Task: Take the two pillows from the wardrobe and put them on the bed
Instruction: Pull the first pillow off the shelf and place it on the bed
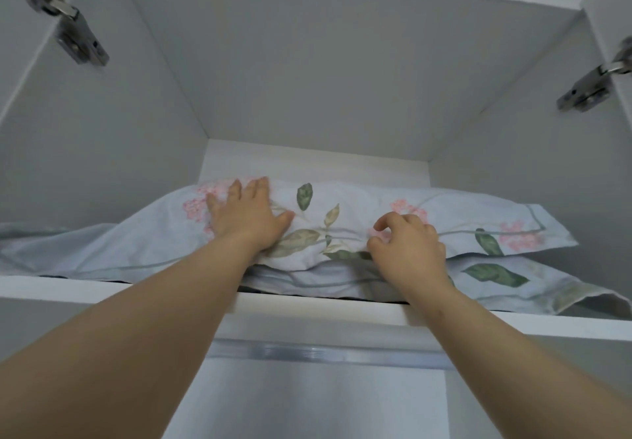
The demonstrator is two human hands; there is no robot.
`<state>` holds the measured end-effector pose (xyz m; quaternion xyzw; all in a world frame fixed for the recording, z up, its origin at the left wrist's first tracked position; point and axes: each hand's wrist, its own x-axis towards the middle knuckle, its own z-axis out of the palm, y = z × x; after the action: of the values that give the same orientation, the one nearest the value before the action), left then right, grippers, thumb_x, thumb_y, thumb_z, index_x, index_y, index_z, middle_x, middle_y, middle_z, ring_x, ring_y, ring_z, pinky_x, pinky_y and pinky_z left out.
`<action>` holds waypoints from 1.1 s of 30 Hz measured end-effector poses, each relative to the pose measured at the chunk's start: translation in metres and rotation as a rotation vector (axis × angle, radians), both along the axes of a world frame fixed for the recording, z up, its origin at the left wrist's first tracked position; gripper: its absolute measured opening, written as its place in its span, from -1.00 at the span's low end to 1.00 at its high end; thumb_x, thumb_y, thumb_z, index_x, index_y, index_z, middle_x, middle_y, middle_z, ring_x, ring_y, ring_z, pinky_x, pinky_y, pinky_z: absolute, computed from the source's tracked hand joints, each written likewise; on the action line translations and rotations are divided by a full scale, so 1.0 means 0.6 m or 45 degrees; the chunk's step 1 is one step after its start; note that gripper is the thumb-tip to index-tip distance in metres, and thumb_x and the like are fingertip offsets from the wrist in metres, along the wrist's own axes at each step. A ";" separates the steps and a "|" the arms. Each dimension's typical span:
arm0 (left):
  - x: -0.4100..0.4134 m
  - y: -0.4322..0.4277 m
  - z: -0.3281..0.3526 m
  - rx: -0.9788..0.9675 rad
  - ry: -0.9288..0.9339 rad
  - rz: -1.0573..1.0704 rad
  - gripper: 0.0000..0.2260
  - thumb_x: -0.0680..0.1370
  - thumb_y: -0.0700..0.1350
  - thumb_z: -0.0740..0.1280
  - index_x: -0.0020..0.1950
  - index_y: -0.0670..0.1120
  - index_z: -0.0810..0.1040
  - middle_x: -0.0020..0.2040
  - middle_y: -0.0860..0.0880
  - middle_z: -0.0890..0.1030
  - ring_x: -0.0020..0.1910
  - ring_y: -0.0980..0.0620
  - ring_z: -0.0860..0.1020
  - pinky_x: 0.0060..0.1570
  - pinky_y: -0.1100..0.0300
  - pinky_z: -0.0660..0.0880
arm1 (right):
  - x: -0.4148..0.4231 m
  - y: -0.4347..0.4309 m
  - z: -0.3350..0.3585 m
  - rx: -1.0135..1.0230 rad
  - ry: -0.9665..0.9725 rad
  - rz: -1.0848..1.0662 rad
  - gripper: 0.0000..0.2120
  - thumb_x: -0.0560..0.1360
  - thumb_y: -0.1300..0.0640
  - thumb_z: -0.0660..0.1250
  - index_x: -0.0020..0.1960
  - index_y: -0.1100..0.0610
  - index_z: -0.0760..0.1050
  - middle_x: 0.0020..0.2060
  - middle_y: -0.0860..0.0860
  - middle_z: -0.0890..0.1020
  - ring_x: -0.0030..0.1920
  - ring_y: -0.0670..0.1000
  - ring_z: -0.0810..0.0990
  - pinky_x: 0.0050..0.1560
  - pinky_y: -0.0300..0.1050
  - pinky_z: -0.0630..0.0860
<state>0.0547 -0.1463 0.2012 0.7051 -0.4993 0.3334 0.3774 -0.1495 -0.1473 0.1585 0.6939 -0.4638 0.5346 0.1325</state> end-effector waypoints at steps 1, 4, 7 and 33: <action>0.006 -0.003 0.002 0.020 0.043 0.010 -0.37 0.51 0.27 0.10 0.51 0.03 0.06 0.54 0.02 0.13 0.52 -0.04 0.00 0.40 -0.27 -0.11 | -0.001 0.000 0.000 0.007 -0.003 0.012 -0.69 0.51 0.11 0.16 0.24 0.05 0.43 0.27 0.08 0.46 0.26 0.16 0.34 0.20 0.03 0.28; 0.004 0.003 0.002 0.027 -0.062 0.081 -0.60 0.55 0.18 0.12 0.29 0.02 0.43 0.34 -0.01 0.45 0.41 -0.06 0.24 0.38 -0.30 -0.08 | -0.002 0.000 -0.001 0.039 -0.009 0.039 -0.69 0.51 0.11 0.15 0.24 0.05 0.43 0.26 0.08 0.46 0.26 0.16 0.34 0.21 0.03 0.28; -0.005 0.017 0.001 -0.095 -0.158 0.121 -0.71 0.60 0.03 0.09 -0.10 -0.02 0.56 -0.03 -0.04 0.64 0.10 -0.07 0.51 0.42 -0.21 -0.04 | 0.000 0.001 -0.005 0.069 0.021 0.035 -0.69 0.50 0.10 0.16 0.23 0.06 0.43 0.25 0.09 0.47 0.25 0.17 0.34 0.21 0.04 0.29; -0.002 0.096 -0.069 -0.119 -0.241 -0.594 -0.84 0.49 -0.03 0.37 -0.15 -0.09 0.67 -0.25 -0.06 0.65 -0.21 -0.05 0.55 -0.15 0.12 0.46 | 0.014 -0.054 0.057 0.068 0.444 -0.073 -0.46 0.58 -0.15 -0.01 0.51 -0.06 0.01 0.55 -0.07 0.04 0.54 0.10 -0.04 0.46 0.17 -0.06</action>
<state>0.0534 -0.0886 0.1600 0.5183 -0.6657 0.3245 0.4276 -0.1414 -0.1795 0.1928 0.7658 -0.4676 0.3896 0.2076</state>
